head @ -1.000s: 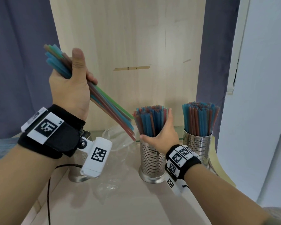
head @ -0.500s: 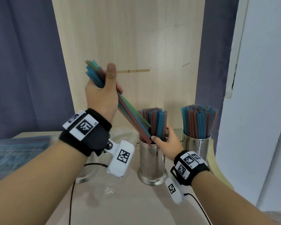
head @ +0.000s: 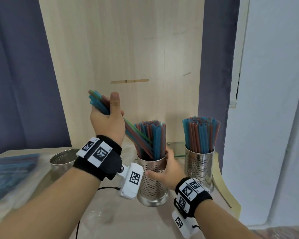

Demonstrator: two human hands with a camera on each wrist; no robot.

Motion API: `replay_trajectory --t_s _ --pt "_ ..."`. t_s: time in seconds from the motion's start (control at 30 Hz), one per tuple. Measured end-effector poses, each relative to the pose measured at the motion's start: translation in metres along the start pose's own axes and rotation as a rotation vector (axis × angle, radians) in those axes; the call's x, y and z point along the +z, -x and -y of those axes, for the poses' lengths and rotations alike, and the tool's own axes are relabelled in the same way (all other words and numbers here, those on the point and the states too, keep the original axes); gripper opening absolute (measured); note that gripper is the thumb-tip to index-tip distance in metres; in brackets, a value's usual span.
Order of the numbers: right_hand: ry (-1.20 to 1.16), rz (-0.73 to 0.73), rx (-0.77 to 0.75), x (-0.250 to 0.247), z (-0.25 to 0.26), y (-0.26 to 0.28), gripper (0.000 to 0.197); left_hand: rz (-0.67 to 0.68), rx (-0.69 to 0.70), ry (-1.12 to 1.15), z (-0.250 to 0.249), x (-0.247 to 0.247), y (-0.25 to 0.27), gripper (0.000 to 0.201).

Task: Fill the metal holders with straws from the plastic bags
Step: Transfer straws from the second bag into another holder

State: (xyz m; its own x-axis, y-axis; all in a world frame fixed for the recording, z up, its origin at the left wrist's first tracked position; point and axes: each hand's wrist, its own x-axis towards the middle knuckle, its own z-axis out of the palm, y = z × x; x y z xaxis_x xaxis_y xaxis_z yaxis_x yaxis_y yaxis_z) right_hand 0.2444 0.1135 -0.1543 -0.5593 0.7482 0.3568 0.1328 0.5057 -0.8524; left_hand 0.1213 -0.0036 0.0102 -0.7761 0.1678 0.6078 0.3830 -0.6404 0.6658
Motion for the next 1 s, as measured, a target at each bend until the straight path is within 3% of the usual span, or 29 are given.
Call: replay_trajectory --t_s 0.07,0.2,0.6,0.7,0.8,1.0 --pt "-0.012 -0.010 0.007 0.002 -0.001 0.000 0.102 0.011 0.074 -0.031 0.003 -0.002 0.005 0.027" --pt "-0.014 -0.013 0.019 0.005 -0.003 -0.003 0.104 0.173 0.199 -0.121 0.021 -0.002 0.021 0.027" --pt "0.051 -0.007 0.009 0.003 -0.002 -0.001 0.106 0.379 0.003 -0.337 0.065 -0.012 0.008 0.022" --pt "0.062 -0.011 0.002 0.003 -0.001 0.000 0.104 0.344 -0.033 -0.375 0.073 -0.012 0.011 0.036" --pt "0.071 -0.019 -0.002 0.004 -0.001 0.000 0.102 0.339 -0.026 -0.388 0.077 -0.009 0.019 0.030" --pt "0.061 -0.032 -0.001 0.004 -0.004 0.001 0.103 0.466 -0.056 -0.475 0.091 -0.008 0.016 0.048"
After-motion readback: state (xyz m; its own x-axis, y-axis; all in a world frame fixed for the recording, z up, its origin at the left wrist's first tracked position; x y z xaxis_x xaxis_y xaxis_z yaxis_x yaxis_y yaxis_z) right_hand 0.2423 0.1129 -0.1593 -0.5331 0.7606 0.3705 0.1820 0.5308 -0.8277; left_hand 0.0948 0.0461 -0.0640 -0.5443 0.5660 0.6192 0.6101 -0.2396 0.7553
